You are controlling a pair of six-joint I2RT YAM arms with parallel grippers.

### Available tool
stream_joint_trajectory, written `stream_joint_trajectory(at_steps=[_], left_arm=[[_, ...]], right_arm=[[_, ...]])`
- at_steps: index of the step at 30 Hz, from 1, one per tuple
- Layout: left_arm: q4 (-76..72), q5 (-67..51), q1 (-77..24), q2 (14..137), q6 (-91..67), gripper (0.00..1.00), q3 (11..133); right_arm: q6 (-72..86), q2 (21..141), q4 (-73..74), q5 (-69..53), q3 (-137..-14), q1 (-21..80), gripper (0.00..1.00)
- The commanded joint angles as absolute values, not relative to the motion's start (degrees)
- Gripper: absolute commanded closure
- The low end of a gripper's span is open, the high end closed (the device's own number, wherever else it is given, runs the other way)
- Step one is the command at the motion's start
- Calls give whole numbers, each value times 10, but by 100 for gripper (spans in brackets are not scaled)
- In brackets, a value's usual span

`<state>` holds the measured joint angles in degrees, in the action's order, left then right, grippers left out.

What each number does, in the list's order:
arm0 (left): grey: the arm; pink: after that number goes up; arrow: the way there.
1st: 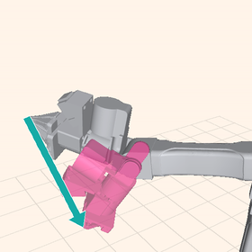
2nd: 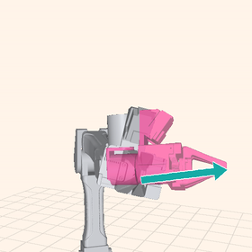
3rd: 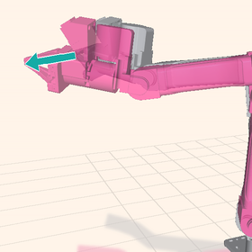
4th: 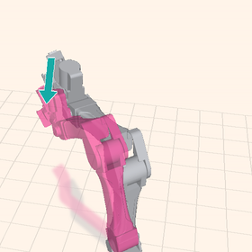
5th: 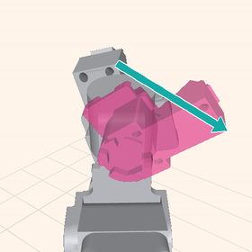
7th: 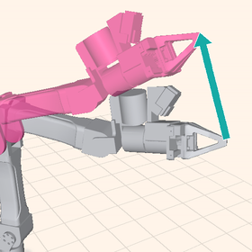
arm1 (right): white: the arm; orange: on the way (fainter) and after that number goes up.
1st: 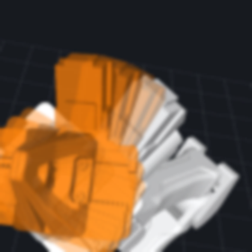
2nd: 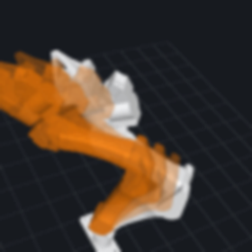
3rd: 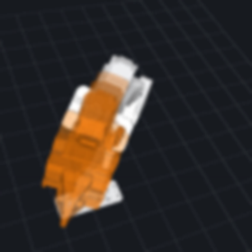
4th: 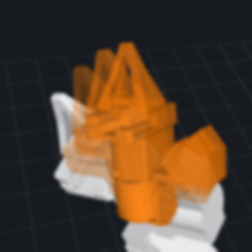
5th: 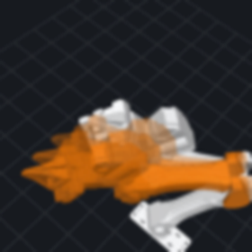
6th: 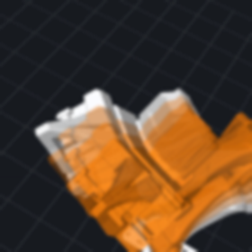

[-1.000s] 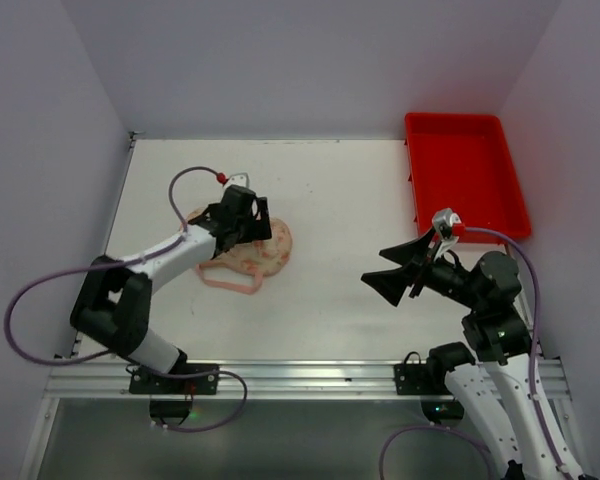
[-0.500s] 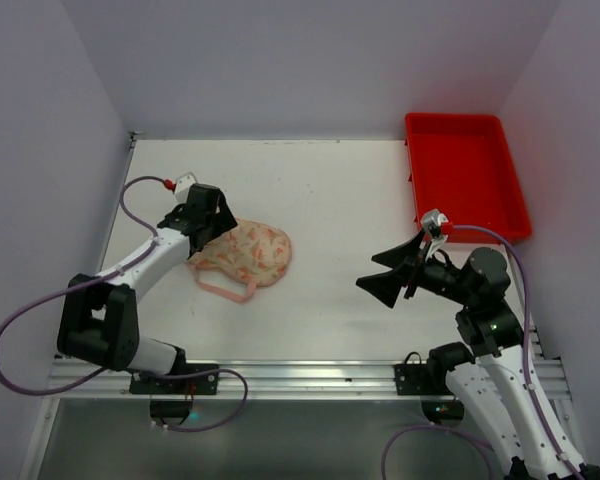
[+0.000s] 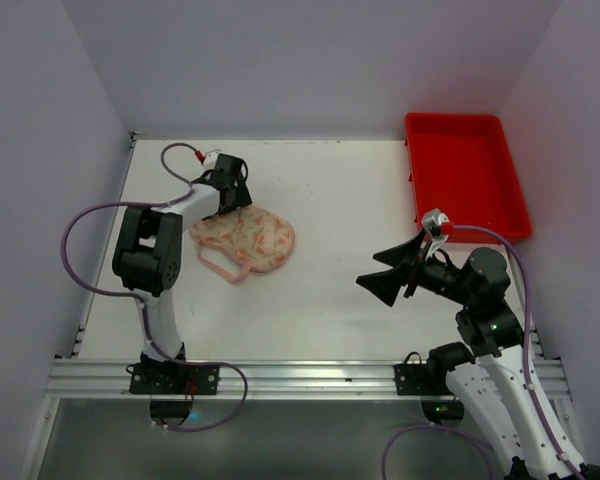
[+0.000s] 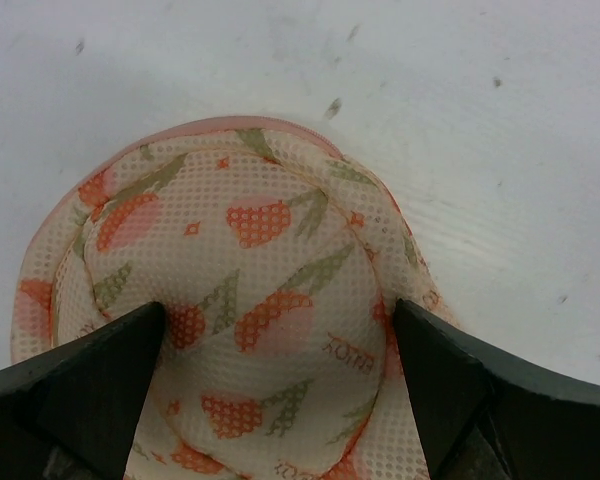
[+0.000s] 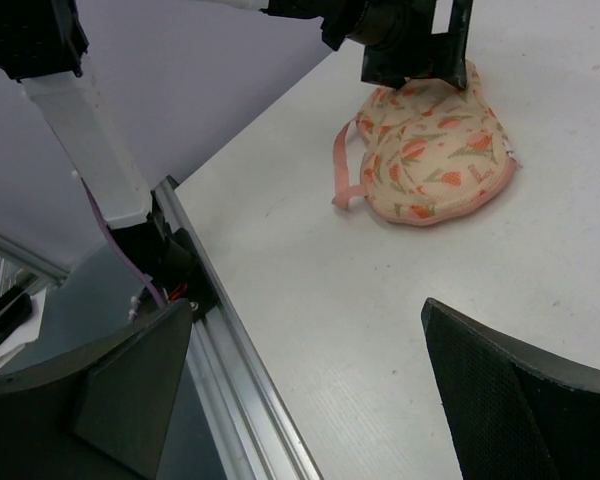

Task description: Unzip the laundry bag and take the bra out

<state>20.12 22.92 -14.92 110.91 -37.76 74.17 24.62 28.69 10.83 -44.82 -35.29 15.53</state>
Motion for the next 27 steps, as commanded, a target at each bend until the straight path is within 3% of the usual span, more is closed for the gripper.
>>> stream_joint_trajectory(at_steps=[1,9,14,16,17,20,27], left_arm=[[184,155,-183,1187,-286,0,777],[48,75,-264,1169,-8,0,765],[11,44,-279,1086,44,0,740],[11,81,-279,1051,9,0,725],[21,137,-280,976,-64,0,704],[82,172,-280,947,-172,0,697],[117,191,-337,864,-467,0,565]], right_arm=[[237,283,102,-434,-349,159,1],[237,288,105,-431,-352,159,1],[236,275,122,-408,-361,160,1],[237,276,122,-398,-362,160,1],[240,290,120,-389,-364,161,1],[245,301,117,-381,-365,163,1],[255,351,82,-275,-349,164,1]])
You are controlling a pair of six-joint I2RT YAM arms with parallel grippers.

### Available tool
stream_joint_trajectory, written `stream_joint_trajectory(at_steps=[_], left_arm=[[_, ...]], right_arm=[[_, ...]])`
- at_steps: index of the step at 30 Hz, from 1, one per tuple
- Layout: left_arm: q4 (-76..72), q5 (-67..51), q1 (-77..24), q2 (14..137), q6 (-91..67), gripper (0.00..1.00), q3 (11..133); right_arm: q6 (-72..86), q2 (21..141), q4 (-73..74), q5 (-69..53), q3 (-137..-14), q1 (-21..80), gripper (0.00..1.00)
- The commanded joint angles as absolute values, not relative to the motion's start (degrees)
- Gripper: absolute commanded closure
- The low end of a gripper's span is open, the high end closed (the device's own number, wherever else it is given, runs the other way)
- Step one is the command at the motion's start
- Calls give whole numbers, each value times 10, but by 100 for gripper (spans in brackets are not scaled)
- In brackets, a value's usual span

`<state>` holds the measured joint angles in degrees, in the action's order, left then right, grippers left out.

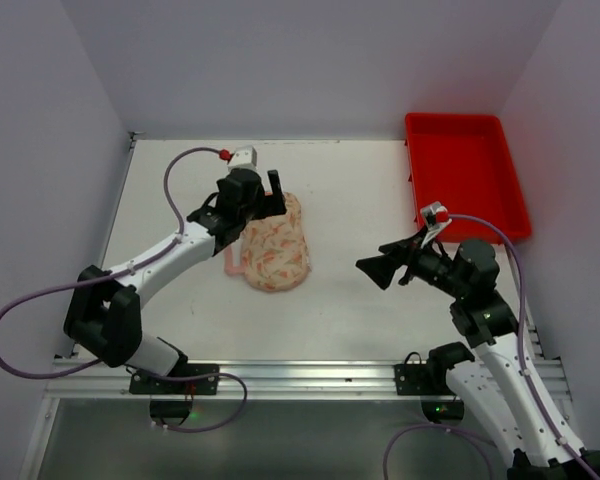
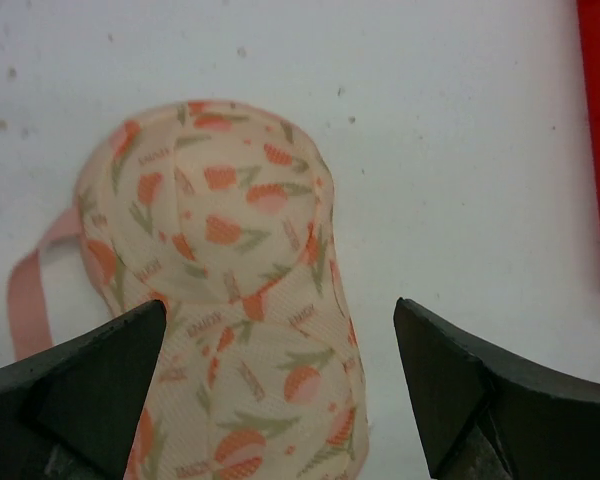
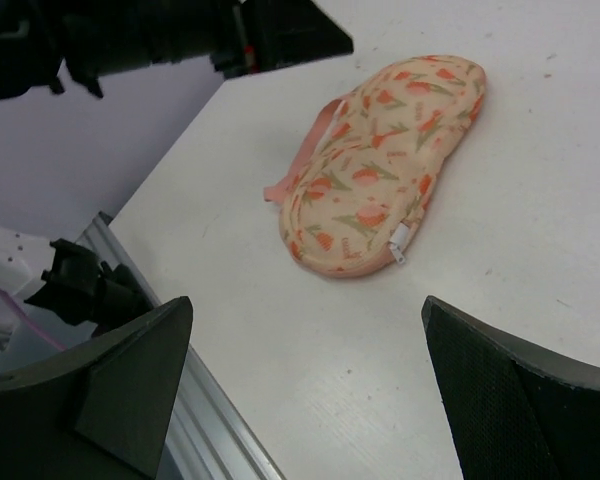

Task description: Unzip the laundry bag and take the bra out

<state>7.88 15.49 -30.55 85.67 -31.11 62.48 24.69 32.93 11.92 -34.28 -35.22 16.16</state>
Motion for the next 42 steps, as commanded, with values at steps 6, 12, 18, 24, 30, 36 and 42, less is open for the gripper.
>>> stream_joint_trajectory(at_steps=[6,12,18,24,30,36,42], left_arm=[[117,213,-346,954,-478,0,601],[151,213,-346,1097,-446,0,695],[106,151,-350,1160,-243,0,698],[16,54,-356,1103,-8,1,620],[-32,10,-354,1054,117,0,620],[32,127,-352,938,-3,0,615],[146,190,-352,832,-223,0,563]], right_arm=[[294,432,49,-288,-375,166,1],[296,443,59,-280,-368,170,1],[293,448,48,-288,-351,178,1],[283,458,69,-264,-341,206,1],[297,449,69,-221,-327,243,1],[318,481,64,-157,-346,274,1],[387,597,58,-41,-413,277,1]])
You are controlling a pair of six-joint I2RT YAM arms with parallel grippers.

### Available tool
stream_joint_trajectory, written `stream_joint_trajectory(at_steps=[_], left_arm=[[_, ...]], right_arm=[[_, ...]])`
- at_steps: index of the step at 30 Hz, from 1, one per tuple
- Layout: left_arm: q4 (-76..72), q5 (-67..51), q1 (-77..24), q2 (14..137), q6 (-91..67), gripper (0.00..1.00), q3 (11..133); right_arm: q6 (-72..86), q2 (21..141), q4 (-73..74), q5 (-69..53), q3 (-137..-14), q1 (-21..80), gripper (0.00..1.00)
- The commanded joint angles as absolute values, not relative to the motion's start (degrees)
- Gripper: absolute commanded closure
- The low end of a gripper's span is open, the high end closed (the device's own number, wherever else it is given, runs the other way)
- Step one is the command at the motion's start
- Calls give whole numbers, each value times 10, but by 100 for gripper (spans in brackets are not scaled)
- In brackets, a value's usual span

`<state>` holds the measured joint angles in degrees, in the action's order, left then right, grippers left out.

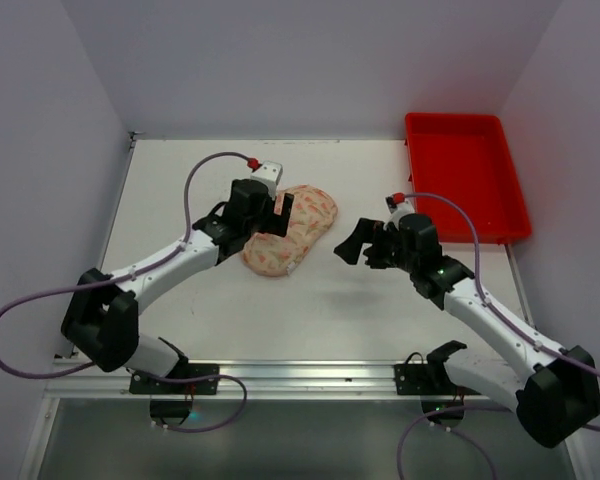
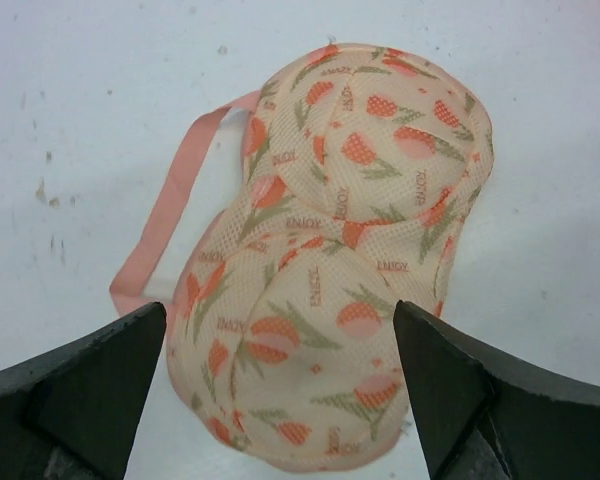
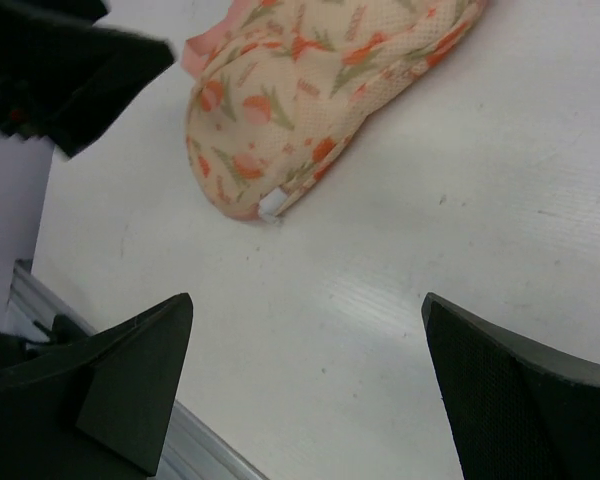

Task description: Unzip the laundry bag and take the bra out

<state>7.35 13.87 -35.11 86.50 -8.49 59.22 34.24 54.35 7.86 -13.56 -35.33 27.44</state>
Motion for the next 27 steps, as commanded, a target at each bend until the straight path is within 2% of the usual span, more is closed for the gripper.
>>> stream_joint_trajectory(at_steps=[1,8,15,22,25,27], left_arm=[[170,192,-352,824,-248,0,556],[149,193,-353,749,-359,0,454],[95,207,-352,786,-328,0,426],[73,179,-351,814,-319,0,415],[65,180,-351,814,-311,0,405],[63,185,-350,814,-303,0,406]], right_arm=[[400,619,61,-33,-425,278,1],[475,790,11,-11,-507,282,4],[537,931,5,36,-585,284,4],[543,1041,-18,19,-641,284,5],[543,1069,-52,11,-638,284,8],[543,1086,-61,4,-641,284,15]])
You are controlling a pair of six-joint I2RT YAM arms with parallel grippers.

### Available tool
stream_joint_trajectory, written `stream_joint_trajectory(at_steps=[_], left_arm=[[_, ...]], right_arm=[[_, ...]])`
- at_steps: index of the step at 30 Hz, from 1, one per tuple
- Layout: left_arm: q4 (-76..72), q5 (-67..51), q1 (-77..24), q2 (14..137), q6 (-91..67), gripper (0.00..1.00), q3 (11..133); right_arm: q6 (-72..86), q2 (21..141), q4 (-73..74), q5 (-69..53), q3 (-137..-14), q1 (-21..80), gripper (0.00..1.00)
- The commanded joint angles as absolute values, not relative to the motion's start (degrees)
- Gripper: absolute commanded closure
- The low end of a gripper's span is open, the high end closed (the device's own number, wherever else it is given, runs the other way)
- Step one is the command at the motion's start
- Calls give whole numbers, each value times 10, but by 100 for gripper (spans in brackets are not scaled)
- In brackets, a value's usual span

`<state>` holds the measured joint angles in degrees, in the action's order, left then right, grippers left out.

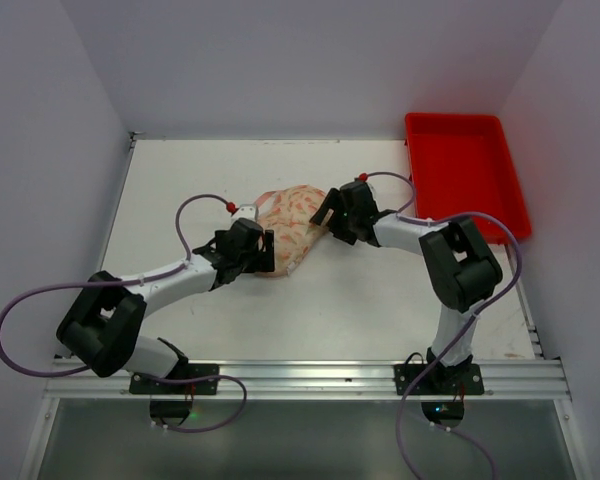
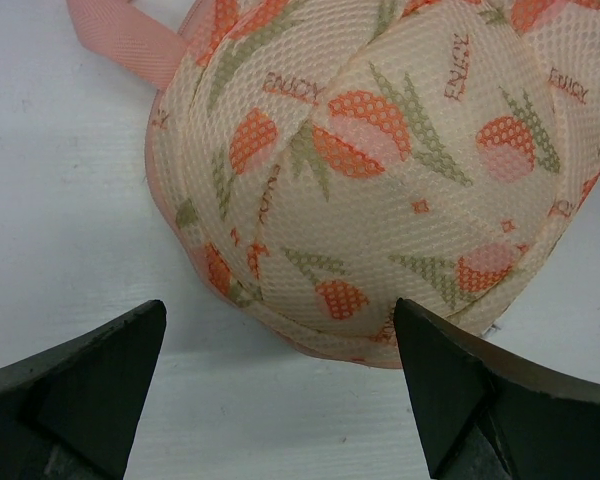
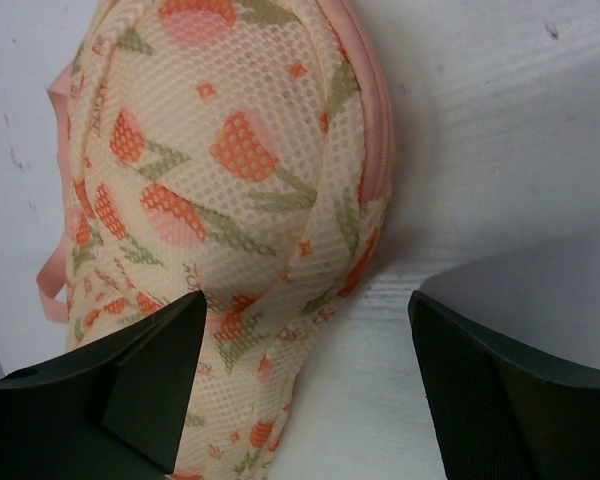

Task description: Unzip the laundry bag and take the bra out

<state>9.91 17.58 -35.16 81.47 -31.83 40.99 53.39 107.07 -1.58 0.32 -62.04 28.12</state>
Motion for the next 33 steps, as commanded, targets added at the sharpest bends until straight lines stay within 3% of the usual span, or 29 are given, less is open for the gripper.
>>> stream_joint_trajectory(at_steps=[1,8,12,13,15,21,28,33], left_arm=[[62,189,-350,814,-301,0,408],[33,171,-346,825,-287,0,410],[37,162,-347,840,-282,0,420],[40,160,-346,839,-282,0,427],[51,149,-346,830,-289,0,432],[96,70,-371,759,-430,0,422],[102,170,-475,759,-527,1,396],[99,209,-522,805,-580,11,405]], right_arm=[[546,1092,-65,-3,-643,284,17],[564,1114,-119,-45,-621,284,46],[573,1110,-132,-47,-613,283,72],[576,1107,-137,-46,-606,283,85],[582,1097,-158,-47,-593,283,98],[616,1021,-152,-34,-557,287,100],[654,982,-121,-20,-538,294,100],[668,970,-108,-18,-537,297,100]])
